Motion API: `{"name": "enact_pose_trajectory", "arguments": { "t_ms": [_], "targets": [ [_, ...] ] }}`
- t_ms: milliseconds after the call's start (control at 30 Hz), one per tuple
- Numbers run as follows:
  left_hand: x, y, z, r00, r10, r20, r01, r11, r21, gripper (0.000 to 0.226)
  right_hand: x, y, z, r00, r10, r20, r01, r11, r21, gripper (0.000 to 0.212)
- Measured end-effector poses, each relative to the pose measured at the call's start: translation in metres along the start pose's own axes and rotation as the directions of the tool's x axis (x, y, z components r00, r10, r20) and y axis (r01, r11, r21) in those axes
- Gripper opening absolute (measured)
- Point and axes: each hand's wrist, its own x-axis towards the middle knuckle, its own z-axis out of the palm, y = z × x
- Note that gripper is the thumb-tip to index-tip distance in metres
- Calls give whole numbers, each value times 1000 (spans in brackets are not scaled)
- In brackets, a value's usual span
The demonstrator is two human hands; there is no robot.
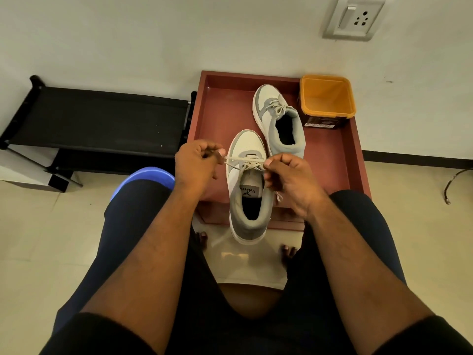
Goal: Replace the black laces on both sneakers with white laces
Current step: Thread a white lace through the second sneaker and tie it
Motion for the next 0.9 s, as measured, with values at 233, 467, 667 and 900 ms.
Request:
{"name": "enact_pose_trajectory", "arguments": {
  "t_ms": [233,467,667,900],
  "targets": [
    [-5,8,15,986,151,73,-164,954,252,22,7,7,-6,988,-154,-23,142,953,-269,13],
    [-14,11,36,954,117,275,-82,988,-133,34,6,0,-7,973,-181,-140,157,974,-166,18],
    [-14,11,37,935,174,309,-174,984,-26,41,5,-2,-6,986,-137,-98,136,991,-17,12],
    [-16,12,39,935,196,296,-164,978,-131,22,10,0,-12,985,-107,-135,107,994,-5,10]
  ]
}}
